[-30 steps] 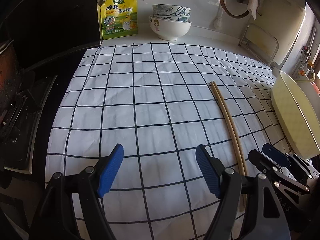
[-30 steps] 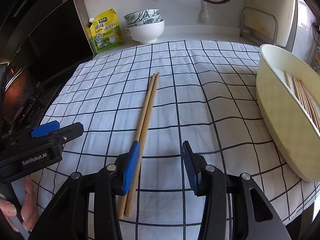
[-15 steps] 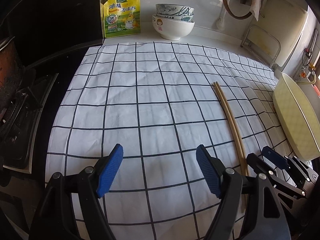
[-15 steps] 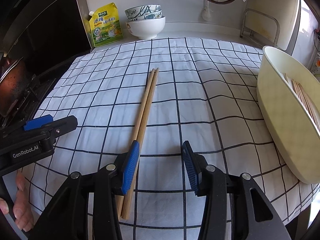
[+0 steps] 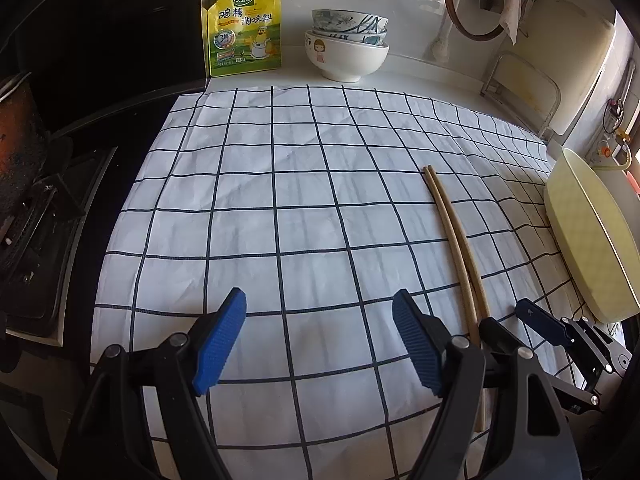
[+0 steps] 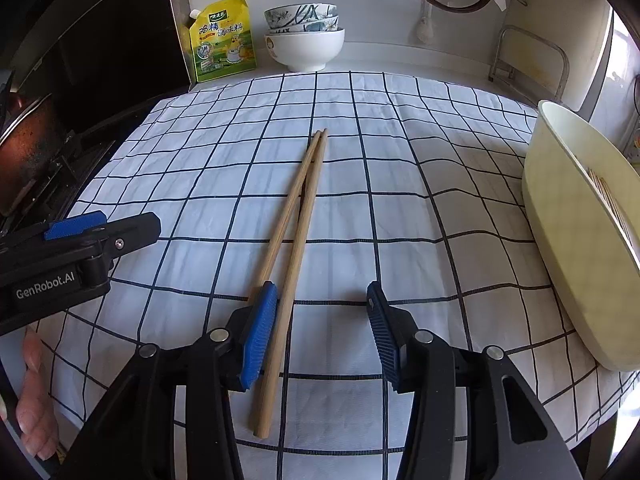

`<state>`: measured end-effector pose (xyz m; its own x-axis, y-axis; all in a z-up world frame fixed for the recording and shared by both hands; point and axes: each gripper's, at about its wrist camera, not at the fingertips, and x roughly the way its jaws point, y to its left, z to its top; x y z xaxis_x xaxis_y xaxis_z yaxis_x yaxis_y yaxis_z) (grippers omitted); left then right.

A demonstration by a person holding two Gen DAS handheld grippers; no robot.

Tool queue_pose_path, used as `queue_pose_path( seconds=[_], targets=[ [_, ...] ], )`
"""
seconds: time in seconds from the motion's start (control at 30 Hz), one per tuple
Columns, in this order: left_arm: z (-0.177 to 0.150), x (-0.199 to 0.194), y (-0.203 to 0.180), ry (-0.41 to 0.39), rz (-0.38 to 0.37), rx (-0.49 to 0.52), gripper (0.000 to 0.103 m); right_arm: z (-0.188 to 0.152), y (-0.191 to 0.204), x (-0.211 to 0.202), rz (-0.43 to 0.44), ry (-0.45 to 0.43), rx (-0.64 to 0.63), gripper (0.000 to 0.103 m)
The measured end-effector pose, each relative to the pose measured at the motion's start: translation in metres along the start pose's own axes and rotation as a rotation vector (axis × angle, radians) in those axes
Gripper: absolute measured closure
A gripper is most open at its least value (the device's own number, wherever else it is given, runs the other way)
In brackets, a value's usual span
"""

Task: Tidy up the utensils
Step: 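Close the right gripper on one chopstick while the left gripper grasps the other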

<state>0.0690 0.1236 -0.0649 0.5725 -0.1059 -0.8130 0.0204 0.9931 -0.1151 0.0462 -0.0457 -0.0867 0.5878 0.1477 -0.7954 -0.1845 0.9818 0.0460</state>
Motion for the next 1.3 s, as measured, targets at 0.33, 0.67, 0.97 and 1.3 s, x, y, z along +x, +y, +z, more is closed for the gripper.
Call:
queue_pose_path(
  seconds=[0.33, 0.67, 0.97, 1.3],
  targets=[
    [0.000, -0.001, -0.003, 0.001, -0.001, 0.005, 0.029, 0.005, 0.015, 0.006, -0.001, -0.001, -0.061, 0.058],
    [-0.002, -0.002, -0.012, 0.005, -0.007, 0.021, 0.025, 0.005, 0.004, 0.004, -0.006, 0.001, -0.060, 0.089],
    [0.000, 0.000, -0.037, 0.006, -0.014, 0.071, 0.025, -0.002, -0.027, -0.003, -0.008, 0.005, 0.012, 0.096],
    [0.007, 0.014, -0.058, 0.009, 0.019, 0.121, 0.021, -0.016, -0.061, -0.015, -0.048, 0.011, 0.075, 0.096]
  ],
)
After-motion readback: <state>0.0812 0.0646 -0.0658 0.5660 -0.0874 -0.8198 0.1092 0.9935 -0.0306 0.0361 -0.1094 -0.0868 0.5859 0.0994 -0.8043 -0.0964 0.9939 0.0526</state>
